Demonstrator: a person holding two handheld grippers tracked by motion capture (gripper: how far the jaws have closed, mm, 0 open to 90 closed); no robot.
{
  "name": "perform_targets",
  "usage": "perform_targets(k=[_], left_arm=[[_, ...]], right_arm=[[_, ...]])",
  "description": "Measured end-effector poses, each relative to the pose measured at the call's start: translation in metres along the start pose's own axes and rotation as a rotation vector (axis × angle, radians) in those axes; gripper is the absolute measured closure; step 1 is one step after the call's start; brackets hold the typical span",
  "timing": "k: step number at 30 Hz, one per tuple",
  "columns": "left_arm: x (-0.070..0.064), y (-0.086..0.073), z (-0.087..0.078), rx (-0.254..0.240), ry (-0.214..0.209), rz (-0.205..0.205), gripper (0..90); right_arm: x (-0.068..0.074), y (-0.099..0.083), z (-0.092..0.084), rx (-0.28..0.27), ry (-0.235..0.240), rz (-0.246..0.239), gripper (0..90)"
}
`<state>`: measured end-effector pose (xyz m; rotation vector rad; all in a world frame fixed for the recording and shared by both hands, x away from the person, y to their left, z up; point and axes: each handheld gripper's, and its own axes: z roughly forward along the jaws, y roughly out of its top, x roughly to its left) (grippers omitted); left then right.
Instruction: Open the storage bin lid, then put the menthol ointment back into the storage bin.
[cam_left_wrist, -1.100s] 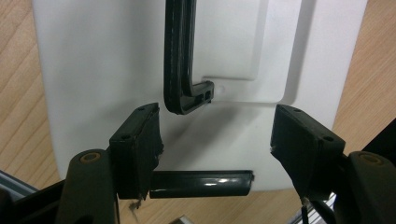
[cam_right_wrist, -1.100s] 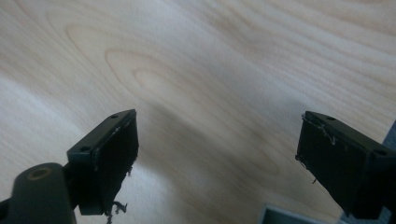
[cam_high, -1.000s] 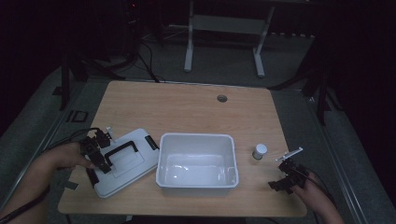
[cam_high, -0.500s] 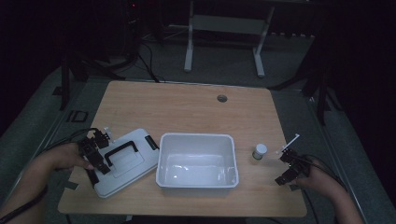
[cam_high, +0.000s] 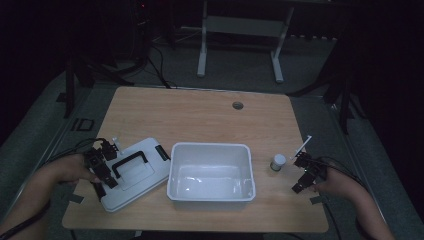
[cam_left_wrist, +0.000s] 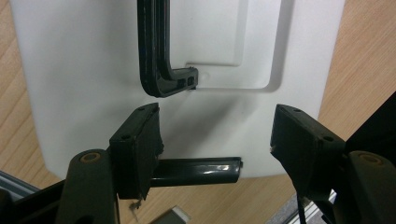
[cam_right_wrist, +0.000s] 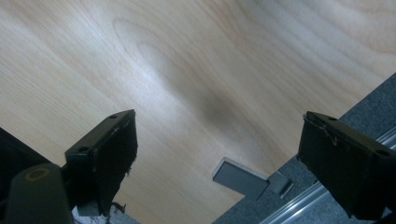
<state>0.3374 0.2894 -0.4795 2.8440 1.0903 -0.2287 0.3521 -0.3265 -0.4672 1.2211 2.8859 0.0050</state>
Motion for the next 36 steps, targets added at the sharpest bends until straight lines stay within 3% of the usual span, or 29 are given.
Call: perform_targets(k=[6,24,36], left_arm=[[0.000,0.000,-0.001,-0.006,0.000,0.002,33.2],[-0.001,0.001,0.001,0.008,0.004,0.004,33.2],[0.000,-0.001,0.001,0.009,0.005,0.005,33.1]], right_arm=[[-0.006,0.009,-0.007,-0.022,-0.026,0.032,12.2],[-0.009,0.046,-0.022,-0.056,-0.034,0.023,13.7],[-0.012,0.072,-0.010,-0.060,-0.006,0.011,15.0]])
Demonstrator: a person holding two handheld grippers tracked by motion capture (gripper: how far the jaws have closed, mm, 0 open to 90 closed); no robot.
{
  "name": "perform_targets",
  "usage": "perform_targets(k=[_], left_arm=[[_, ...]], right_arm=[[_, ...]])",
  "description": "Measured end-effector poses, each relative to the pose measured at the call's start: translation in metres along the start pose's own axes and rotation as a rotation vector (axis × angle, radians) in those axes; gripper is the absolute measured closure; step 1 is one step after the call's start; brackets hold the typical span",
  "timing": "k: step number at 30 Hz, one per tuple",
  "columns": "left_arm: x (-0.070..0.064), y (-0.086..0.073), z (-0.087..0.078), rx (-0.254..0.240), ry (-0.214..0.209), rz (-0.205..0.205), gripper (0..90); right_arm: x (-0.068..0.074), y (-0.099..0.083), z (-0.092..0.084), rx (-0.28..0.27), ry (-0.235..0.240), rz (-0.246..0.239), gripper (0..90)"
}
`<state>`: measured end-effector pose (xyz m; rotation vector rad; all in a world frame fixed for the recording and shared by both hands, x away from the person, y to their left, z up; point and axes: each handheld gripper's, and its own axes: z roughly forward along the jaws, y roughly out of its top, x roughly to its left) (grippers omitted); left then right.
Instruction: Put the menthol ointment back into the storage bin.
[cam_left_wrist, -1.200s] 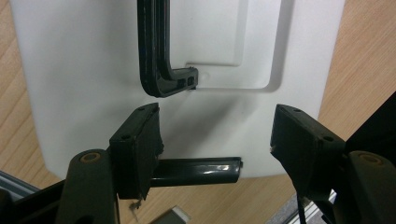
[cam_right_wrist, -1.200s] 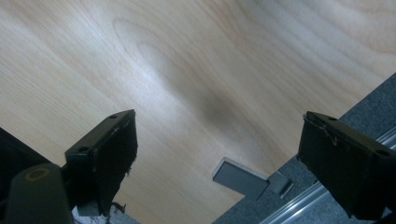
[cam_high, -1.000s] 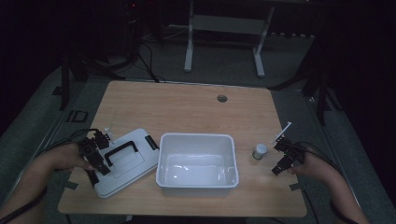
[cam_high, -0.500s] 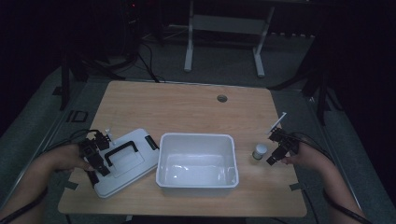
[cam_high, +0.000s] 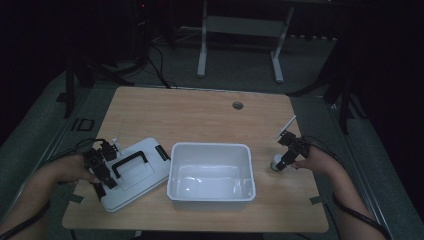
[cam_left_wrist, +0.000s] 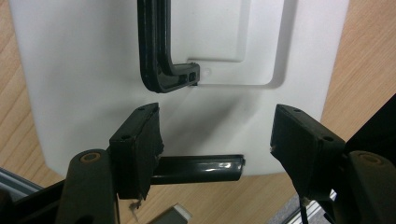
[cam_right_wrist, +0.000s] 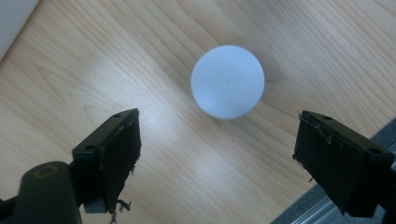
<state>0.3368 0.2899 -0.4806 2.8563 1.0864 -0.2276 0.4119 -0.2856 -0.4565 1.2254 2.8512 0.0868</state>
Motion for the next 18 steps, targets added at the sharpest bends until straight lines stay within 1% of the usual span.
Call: perform_targets(k=[3,5,6,7,9,11,12,14,18], left_arm=[[-0.001,0.000,0.001,0.004,0.002,-0.002,33.2],[0.000,0.001,0.002,0.009,0.004,0.005,33.1],[0.000,0.001,0.002,0.009,0.003,0.003,33.2],[0.000,0.001,0.002,0.009,0.002,0.000,33.2],[0.000,0.001,0.003,0.009,0.003,0.002,33.2],[0.000,0.002,0.003,0.009,0.003,0.001,33.2],[0.000,0.002,0.003,0.010,0.004,0.000,33.2],[0.001,0.001,0.004,0.007,0.001,0.000,33.2],[0.001,0.001,0.005,0.010,0.001,0.002,33.2]], right_arm=[[-0.001,0.003,0.003,0.005,0.003,0.002,15.2],[-0.003,0.006,0.007,0.012,0.006,0.005,15.4],[-0.003,0.007,0.009,0.018,0.005,0.008,17.1],[-0.004,0.008,0.011,0.018,0.007,0.001,19.6],[-0.006,0.010,0.014,0.022,0.014,0.009,20.4],[-0.007,0.011,0.017,0.023,0.003,0.006,23.1],[-0.007,0.012,0.019,0.023,0.004,0.010,23.4],[-0.007,0.013,0.021,0.026,0.002,0.002,27.7],[-0.006,0.017,0.026,0.033,-0.006,0.001,33.1]])
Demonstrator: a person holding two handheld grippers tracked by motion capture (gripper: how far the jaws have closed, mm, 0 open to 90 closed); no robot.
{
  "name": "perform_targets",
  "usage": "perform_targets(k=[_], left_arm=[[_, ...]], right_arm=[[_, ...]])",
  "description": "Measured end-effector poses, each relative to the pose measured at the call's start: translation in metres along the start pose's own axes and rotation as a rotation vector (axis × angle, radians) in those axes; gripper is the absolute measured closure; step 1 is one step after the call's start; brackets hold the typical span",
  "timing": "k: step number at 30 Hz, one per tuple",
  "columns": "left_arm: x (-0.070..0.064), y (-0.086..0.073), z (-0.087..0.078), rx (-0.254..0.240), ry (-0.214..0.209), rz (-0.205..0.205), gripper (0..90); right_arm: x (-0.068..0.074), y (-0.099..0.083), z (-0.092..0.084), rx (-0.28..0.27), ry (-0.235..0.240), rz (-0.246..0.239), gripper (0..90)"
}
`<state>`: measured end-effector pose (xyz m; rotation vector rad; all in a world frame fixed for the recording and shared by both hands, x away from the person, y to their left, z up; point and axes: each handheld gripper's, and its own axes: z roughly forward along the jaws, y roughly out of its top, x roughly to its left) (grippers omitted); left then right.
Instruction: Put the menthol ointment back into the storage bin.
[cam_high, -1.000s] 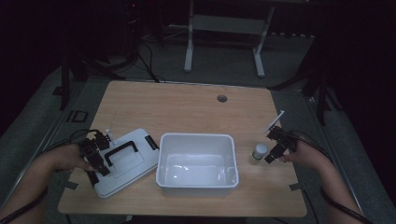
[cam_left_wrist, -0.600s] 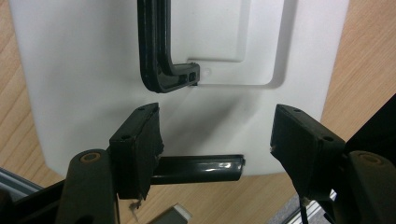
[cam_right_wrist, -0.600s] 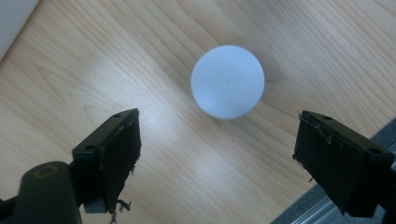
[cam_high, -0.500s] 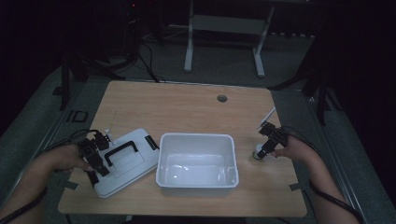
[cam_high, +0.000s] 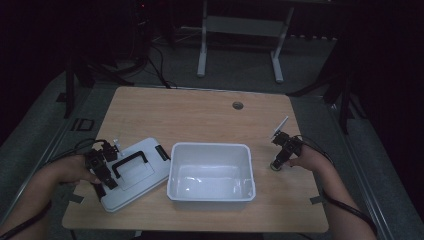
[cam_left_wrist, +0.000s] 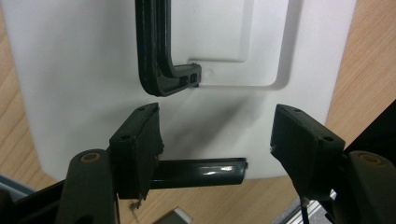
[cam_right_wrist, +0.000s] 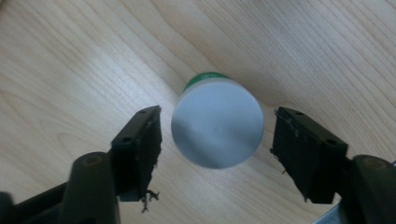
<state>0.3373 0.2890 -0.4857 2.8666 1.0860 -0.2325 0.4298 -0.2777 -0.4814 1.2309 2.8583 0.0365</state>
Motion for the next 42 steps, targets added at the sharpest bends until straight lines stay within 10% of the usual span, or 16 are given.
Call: perform_targets(k=[24,42], left_arm=[[0.001,-0.002,-0.001,0.000,-0.001,-0.002,33.2],[0.000,-0.002,-0.002,-0.004,0.003,0.000,33.2]], right_arm=[[0.005,0.005,0.003,0.048,-0.023,-0.042,49.8],[0.030,-0.015,-0.024,0.031,-0.022,-0.303,49.9]])
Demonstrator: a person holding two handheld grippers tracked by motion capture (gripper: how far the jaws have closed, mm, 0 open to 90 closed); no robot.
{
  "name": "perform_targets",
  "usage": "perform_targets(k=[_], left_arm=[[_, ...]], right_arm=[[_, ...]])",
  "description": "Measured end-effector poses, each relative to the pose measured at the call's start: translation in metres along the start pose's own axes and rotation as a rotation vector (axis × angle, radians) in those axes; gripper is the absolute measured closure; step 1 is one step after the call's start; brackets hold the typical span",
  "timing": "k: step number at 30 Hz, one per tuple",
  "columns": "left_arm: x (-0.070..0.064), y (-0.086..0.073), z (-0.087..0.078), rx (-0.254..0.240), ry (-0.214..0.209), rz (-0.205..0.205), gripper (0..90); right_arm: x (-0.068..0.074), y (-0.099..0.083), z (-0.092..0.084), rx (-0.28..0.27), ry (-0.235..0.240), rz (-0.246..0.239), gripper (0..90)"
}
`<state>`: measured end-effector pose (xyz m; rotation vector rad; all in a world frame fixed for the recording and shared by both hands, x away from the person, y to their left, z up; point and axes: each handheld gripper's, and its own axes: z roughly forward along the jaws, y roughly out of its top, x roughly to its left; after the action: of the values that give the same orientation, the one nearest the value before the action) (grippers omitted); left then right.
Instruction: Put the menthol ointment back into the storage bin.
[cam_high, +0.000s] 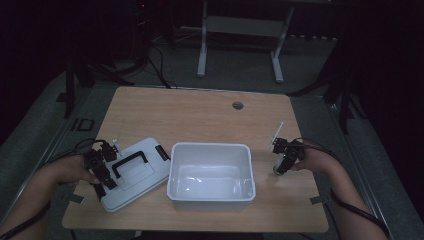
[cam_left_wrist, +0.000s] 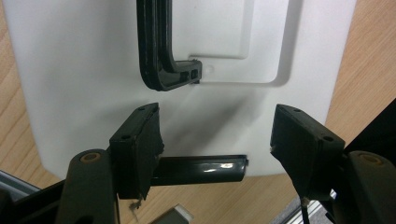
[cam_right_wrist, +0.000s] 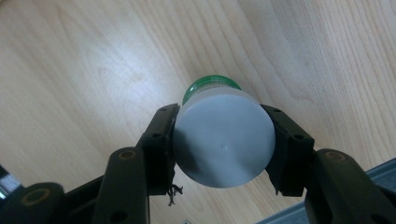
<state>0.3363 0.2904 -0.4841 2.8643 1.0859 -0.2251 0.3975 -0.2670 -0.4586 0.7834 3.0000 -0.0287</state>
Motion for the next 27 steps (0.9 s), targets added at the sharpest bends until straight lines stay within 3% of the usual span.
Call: perform_targets(k=[6,14,27], left_arm=[[0.000,0.000,0.000,0.005,0.000,0.000,33.2],[-0.001,0.001,-0.001,0.007,0.003,0.005,33.2],[-0.003,0.002,0.000,0.009,0.004,0.010,33.2]], right_arm=[[0.012,-0.005,-0.007,0.012,-0.007,-0.057,50.0],[0.036,-0.011,-0.024,0.007,0.012,-0.212,50.0],[0.059,-0.005,-0.043,0.031,-0.019,-0.287,50.0]])
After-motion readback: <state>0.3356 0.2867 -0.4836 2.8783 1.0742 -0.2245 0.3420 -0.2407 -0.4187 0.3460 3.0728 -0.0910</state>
